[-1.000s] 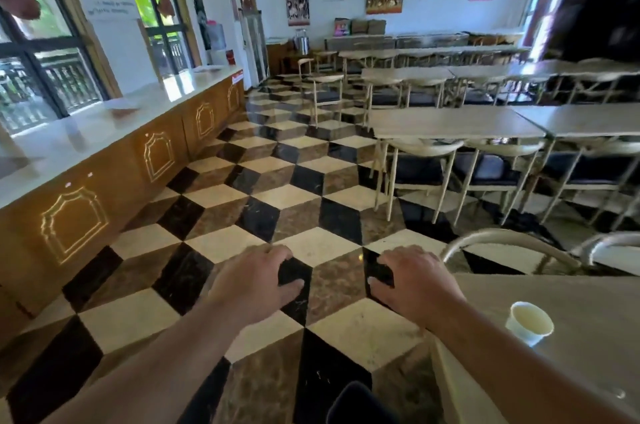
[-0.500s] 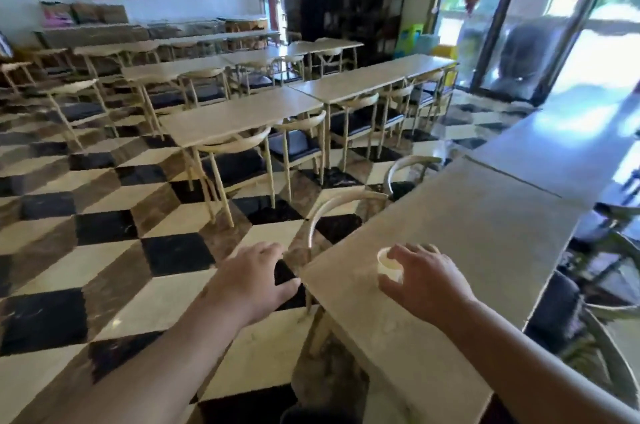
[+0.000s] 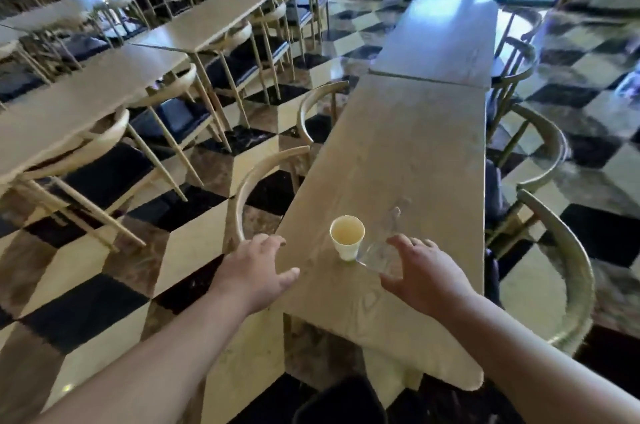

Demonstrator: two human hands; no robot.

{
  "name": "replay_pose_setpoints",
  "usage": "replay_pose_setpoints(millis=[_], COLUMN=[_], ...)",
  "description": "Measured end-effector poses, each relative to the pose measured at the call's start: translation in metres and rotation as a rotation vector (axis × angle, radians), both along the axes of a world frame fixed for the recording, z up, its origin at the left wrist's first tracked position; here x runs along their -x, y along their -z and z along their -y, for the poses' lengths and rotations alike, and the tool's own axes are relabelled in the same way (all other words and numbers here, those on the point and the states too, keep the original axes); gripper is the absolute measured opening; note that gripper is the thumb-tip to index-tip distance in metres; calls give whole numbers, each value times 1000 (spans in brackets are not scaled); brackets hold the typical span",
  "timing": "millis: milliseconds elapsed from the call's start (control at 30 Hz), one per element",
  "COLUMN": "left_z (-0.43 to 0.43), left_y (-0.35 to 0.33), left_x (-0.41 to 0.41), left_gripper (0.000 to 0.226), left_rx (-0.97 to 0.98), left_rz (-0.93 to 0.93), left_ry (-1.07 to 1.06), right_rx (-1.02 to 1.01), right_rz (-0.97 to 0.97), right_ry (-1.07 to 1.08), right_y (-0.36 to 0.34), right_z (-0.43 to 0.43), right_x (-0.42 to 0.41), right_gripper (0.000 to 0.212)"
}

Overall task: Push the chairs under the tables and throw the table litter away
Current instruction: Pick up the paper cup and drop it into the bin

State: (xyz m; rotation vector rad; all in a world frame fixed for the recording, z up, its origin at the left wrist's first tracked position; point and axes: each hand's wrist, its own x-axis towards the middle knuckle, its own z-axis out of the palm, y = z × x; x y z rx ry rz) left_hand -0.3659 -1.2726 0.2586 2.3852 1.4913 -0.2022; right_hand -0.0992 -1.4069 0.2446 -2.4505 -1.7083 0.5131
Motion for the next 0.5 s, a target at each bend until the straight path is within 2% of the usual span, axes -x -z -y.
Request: replay_pose_setpoints(millis=[200,500], left_z=[-68,-137], left_y=[36,31], left_x=[18,52], left_gripper=[72,73], left_rx=[66,103], left_rz=[24,105], left_ry=[205,399], right_rx=[85,144], right_rz=[99,122], right_ry=[229,440], right_y=[-6,-27], right_z=[-4,-7], right_x=[33,135], right_gripper=[62,63])
